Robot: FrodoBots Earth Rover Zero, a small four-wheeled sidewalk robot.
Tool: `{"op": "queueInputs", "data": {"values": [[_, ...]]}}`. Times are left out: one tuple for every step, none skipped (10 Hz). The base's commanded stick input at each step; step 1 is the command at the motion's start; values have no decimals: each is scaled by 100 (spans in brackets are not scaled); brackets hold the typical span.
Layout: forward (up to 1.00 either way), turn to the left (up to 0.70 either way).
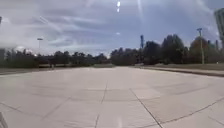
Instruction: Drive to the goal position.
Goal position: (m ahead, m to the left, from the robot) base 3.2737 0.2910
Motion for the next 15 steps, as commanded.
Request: {"op": "queueInputs", "data": {"values": [[50, 0], [50, 0], [50, 0], [50, 0], [50, 0], [50, 0], [50, 0], [50, 0], [50, 0], [50, 0], [50, 0], [50, 0], [50, 0], [50, 0], [50, 0]]}}
